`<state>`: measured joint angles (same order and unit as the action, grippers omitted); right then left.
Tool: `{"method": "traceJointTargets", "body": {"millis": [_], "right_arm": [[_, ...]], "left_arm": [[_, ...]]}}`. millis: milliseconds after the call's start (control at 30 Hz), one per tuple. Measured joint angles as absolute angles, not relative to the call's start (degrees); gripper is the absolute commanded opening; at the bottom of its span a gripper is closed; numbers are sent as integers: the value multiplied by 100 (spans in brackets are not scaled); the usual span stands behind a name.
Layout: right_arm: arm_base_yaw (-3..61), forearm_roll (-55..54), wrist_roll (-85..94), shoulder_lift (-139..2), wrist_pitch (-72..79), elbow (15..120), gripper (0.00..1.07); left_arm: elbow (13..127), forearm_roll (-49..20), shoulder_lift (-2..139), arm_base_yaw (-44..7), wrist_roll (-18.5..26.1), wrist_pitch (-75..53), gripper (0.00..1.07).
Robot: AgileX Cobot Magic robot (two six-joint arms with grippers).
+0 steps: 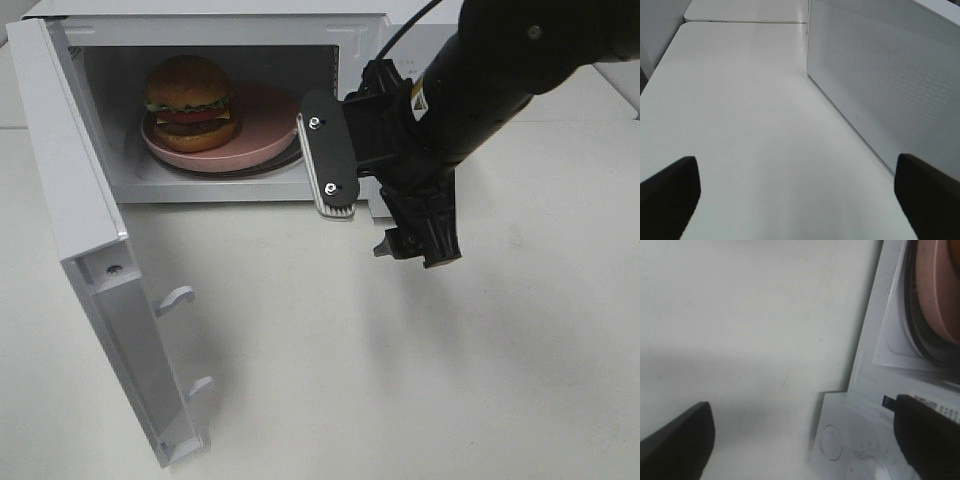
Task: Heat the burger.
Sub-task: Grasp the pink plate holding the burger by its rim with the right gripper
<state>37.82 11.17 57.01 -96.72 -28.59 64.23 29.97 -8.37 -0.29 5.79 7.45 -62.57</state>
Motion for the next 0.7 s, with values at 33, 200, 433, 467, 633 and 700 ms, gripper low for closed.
{"method": "traceJointTargets", "body": {"millis": [33,200,433,467,633,700], "right_arm": [[3810,1146,5649,-9717,-2853,6492,93],[3913,1278,5506,-10021,-2813,6864,92],[3999,1404,5495,-10359,-2796,7254,90],[3999,1409,5495,-10479,-2756,7363,90],[3999,1438,5495,-10737,-2699,7660,89],[3999,1444,5495,-10915,-2630,7861,88]], "left_arm": [[2997,-837,-29,579,745,-6257,98],[2997,-837,-29,579,745,-6257,98],[2997,-837,-29,579,745,-6257,98],[2997,-837,-29,579,745,-6257,98],[2997,-837,-29,579,745,-6257,98],[2997,-837,-29,579,745,-6257,98]]}}
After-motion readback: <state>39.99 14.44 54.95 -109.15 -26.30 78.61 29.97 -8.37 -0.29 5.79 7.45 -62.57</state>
